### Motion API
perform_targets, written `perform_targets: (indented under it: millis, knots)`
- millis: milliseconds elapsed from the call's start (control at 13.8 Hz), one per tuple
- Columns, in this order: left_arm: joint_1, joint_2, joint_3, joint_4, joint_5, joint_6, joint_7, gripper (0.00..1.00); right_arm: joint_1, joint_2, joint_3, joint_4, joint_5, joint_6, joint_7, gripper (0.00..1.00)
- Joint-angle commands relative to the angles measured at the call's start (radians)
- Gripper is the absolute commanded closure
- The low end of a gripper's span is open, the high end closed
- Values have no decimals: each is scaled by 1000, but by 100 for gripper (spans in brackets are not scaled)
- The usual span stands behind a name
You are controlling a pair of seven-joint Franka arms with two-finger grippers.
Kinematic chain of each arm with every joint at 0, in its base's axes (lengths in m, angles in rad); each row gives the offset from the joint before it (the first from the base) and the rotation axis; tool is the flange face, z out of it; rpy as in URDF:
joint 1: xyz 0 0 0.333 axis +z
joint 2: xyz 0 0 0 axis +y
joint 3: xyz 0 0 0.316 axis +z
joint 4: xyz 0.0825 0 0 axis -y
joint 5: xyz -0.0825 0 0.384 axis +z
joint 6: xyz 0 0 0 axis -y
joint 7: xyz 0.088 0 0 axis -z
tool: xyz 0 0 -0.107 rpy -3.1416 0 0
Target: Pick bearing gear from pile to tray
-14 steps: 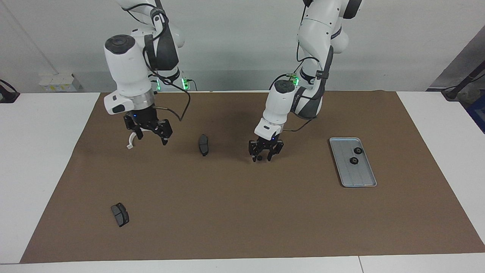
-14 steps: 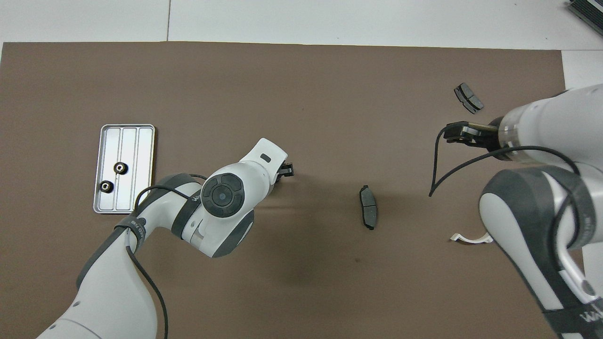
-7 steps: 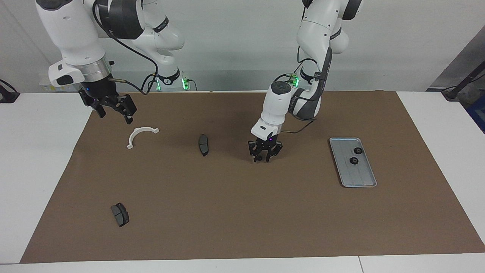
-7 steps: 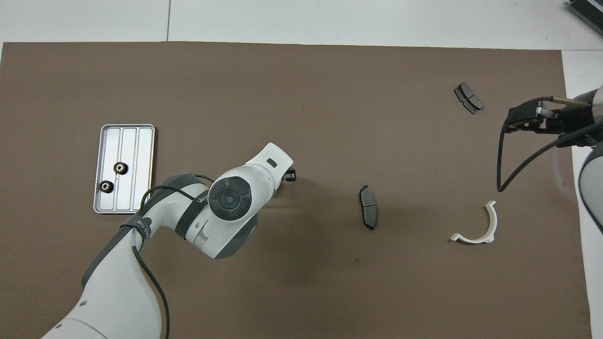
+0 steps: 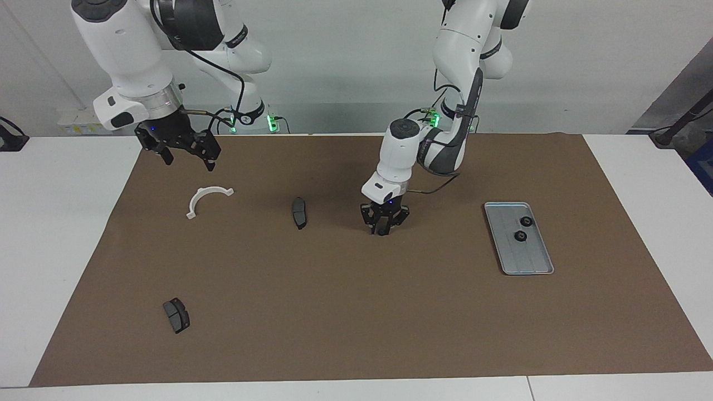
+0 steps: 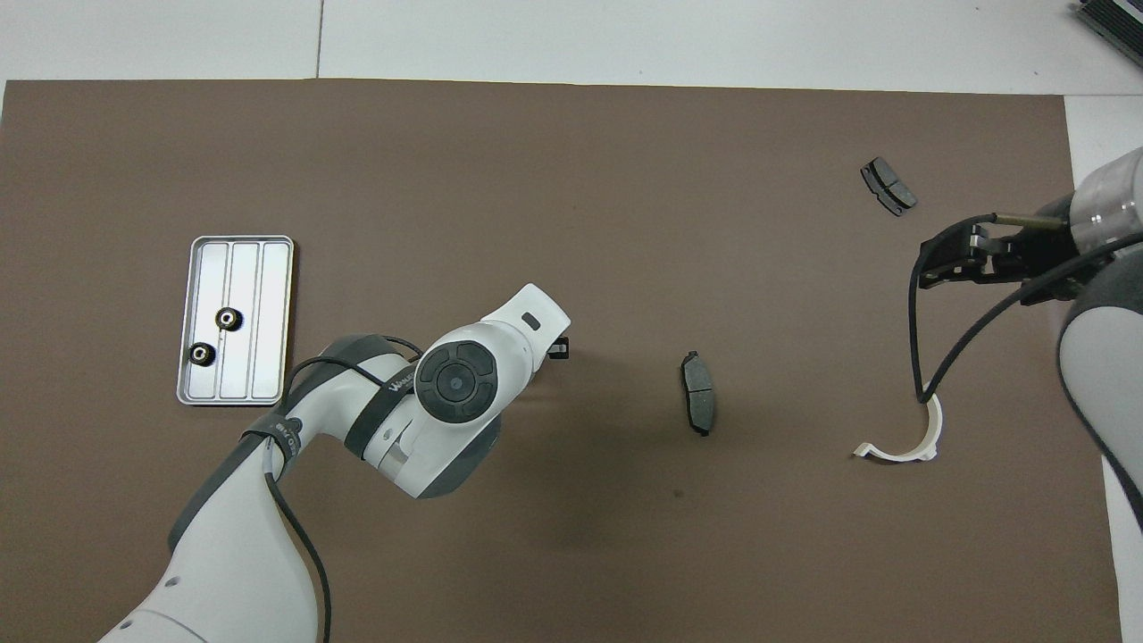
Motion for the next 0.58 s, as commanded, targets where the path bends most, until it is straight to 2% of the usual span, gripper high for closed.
perform_targets:
  millis: [0, 362, 507]
  knots:
    - [-23, -11, 14, -12, 17, -42, 4, 67, 2, -58, 1, -80, 5, 3, -28, 0]
    - [-23, -13, 14, -10, 17, -56, 9, 87, -5, -70, 1, -96, 16, 5, -32, 0]
    - [-9, -10, 16, 7, 17, -67, 9, 92, -2, -81, 1, -97, 17, -21, -22, 0]
